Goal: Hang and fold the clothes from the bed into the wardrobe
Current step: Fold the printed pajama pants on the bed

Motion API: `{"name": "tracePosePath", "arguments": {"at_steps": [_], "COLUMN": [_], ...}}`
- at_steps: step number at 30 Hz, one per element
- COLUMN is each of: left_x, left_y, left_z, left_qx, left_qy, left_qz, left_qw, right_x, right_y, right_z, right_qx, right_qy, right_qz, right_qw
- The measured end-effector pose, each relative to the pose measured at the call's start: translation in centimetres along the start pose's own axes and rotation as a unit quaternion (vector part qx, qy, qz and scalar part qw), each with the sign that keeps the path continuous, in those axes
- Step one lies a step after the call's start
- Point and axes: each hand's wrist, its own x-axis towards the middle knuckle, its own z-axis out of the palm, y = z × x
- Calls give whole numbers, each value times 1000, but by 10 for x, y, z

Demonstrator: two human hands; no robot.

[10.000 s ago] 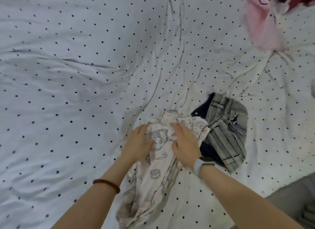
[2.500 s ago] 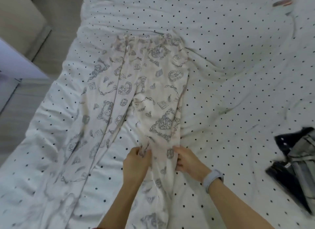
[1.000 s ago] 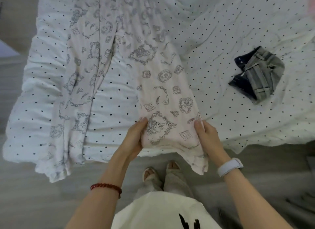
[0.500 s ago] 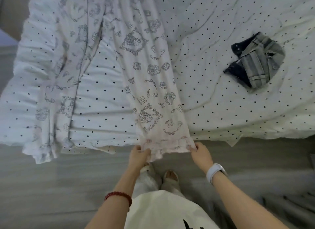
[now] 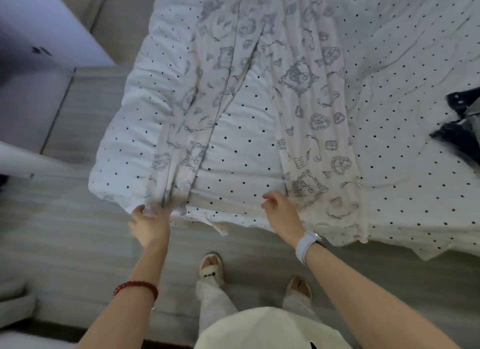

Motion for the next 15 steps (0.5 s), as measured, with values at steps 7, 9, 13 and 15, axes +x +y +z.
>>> {"name": "tracePosePath", "arguments": {"at_steps": [7,9,13,15], "left_x": [90,97,108,115], "left_y": [4,3,4,8], "left_z": [-17,-17,-21,-24], "left_qx": [171,195,158,55], "left_qy": [-136,-139,-207,-268], "left_qz": [155,222,316,216], "left_qw": [963,945,912,937], "right_x": [36,42,41,33], "right_y": [-68,-84,-108,-117], "right_z": [144,172,199,193], "right_qx": [165,220,265,194], "right_qy": [-79,-83,-43,23], "right_qz": [119,153,151,109], "right_qw": [976,960,951,975]}}
